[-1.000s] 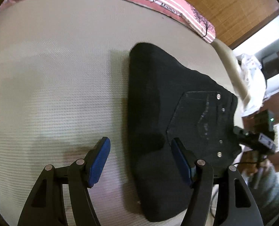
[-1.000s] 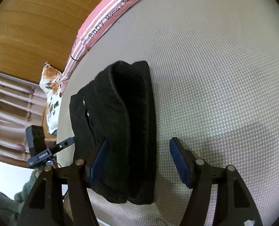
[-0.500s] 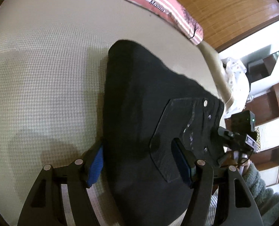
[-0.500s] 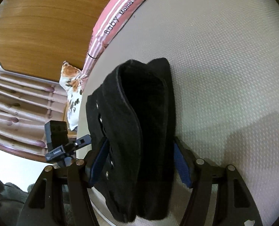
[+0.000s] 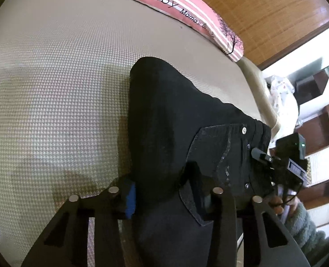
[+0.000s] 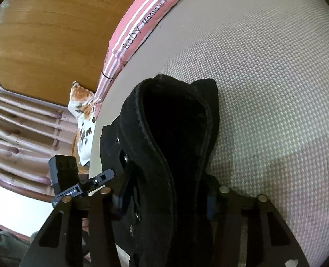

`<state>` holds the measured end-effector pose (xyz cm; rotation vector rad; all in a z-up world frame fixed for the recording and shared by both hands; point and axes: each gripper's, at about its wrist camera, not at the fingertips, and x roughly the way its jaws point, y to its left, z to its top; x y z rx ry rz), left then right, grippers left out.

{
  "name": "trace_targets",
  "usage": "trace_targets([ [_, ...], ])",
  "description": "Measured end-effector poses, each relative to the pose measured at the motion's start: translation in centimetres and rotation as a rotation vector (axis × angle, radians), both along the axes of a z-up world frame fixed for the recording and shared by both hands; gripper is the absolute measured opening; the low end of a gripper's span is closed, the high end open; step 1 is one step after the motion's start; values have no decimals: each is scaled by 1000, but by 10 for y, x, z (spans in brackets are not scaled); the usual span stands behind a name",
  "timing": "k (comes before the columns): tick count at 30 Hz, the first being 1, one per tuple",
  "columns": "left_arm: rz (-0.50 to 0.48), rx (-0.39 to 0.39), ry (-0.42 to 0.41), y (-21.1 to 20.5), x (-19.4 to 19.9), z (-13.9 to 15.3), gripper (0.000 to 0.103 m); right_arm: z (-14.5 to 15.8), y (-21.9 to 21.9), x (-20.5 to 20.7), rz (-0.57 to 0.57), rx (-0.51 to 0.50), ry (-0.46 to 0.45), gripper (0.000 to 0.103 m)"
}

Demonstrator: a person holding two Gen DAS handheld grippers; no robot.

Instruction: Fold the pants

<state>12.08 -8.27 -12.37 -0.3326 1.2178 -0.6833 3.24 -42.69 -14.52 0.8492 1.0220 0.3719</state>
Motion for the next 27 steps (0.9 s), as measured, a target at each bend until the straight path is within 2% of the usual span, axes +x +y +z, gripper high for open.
trace_targets([
  [3,-23,85,-69,-16,-6,10,33,8,7,-2,-23,-41,-9,39],
  [5,-24,116,-95,-21,-9,15,30,13,11,-1,-37,-68,-7,37],
  [16,-36,151,-167,-14,-21,39,23,40,34,6,-65,-128,-8,30],
  [27,18,187,-208,33,-33,51,22,49,80,23,1,-112,-11,28],
])
